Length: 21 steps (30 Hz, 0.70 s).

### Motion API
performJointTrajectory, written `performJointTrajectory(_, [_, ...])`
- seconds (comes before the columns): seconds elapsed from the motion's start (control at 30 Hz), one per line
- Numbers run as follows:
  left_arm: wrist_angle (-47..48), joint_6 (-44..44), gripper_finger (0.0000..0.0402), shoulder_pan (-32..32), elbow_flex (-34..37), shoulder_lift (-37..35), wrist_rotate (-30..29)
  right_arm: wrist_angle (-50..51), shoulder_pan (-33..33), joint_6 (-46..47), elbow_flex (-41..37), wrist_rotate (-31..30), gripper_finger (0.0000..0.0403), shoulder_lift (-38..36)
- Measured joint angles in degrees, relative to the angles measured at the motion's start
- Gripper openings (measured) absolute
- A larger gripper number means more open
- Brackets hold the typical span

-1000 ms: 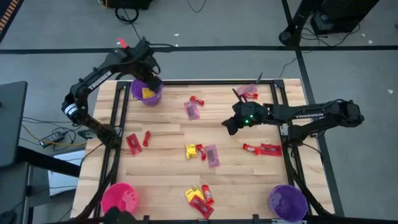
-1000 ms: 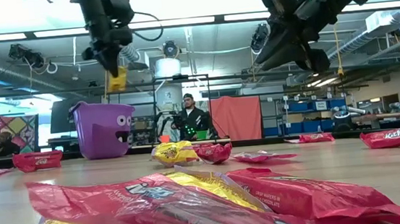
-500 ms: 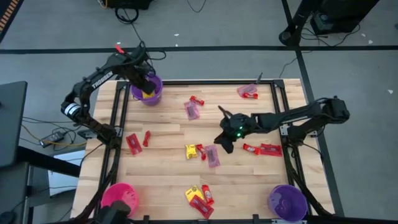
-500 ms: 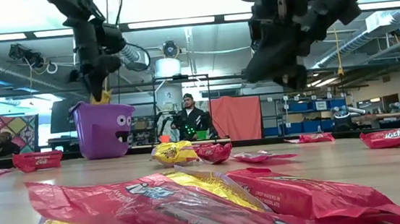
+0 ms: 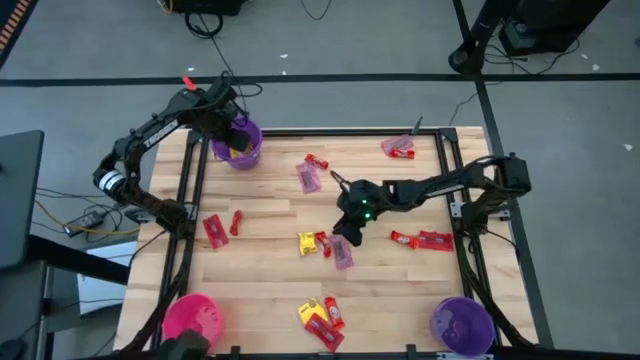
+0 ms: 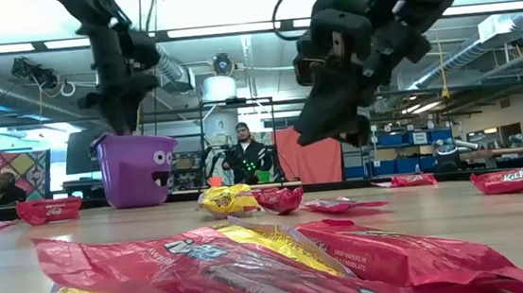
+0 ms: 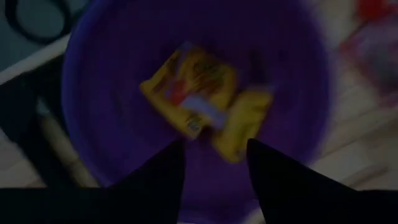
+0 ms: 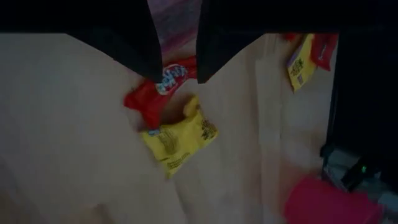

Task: Sort candy by brand, put in halloween buckets
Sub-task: Put the yellow candy into the top purple bucket

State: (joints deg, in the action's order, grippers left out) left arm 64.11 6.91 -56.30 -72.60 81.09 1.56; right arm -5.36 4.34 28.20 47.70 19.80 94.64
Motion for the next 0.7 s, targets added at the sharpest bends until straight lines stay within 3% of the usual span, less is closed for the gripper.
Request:
performJointTrajectory(0.4, [-3.7,10.1,0.0177,13.3,-0.1,-15.9,6.7,0.3,-1.3,-13.9,16.0,0.1,0.0164,14.8])
performJointTrajectory(0.7, [-4.0,18.1,0.0177,25.9,-0.1,-18.4,2.0,5.9,-1.3,-20.1,22.8,-0.6,0.016,22.7])
